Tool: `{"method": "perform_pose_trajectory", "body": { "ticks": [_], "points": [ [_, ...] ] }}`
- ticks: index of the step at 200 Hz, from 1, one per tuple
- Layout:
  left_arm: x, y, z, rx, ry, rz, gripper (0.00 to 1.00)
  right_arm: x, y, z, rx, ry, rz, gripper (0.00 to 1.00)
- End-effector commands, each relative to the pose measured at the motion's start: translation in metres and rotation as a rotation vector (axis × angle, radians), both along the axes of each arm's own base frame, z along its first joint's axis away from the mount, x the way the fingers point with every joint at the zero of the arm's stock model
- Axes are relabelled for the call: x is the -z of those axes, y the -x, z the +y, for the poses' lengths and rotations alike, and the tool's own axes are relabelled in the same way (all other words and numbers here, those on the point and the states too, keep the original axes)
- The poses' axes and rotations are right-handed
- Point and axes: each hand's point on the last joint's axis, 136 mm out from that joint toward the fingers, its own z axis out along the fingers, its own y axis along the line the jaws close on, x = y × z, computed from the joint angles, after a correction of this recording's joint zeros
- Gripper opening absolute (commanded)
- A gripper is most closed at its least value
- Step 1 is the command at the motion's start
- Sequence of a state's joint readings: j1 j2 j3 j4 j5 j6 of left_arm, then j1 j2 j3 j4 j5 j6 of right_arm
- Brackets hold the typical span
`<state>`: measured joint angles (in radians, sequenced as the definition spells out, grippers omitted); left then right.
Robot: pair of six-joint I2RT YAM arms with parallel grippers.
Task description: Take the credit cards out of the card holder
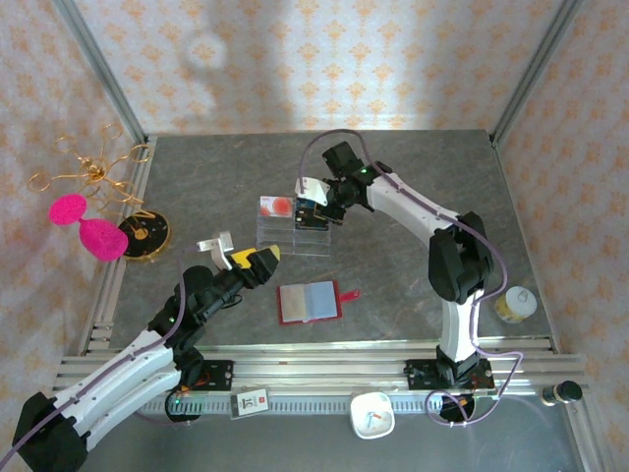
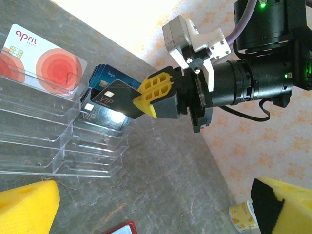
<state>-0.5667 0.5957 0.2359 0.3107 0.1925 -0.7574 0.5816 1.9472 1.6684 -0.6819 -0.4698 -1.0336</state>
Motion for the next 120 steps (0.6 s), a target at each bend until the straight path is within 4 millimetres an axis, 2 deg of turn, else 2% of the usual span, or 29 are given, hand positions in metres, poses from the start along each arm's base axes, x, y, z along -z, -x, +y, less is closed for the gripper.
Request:
{"method": "perform_pose_trajectory", "body": {
  "ticks": [1, 65, 80, 120],
  "points": [
    [-0.022, -0.001, -0.002, 0.025, 0.047, -0.066, 0.99, -0.004, -0.011, -0.003, 0.019, 0.024, -0.03, 0.0],
    [-0.017, -0.002, -0.002, 0.031, 0.075, -0.054, 0.99, 0.02, -0.014, -0.005, 0.049, 0.08, -0.006, 0.01],
    [-0.016, -0.002, -0.002, 0.034, 0.082, -0.051, 0.99, 0.018, -0.015, -0.004, 0.055, 0.073, -0.013, 0.12],
    [-0.013, -0.001, -0.003, 0.039, 0.09, -0.046, 0.99, 0.015, -0.023, -0.004, 0.089, 0.063, -0.045, 0.3]
  ]
}}
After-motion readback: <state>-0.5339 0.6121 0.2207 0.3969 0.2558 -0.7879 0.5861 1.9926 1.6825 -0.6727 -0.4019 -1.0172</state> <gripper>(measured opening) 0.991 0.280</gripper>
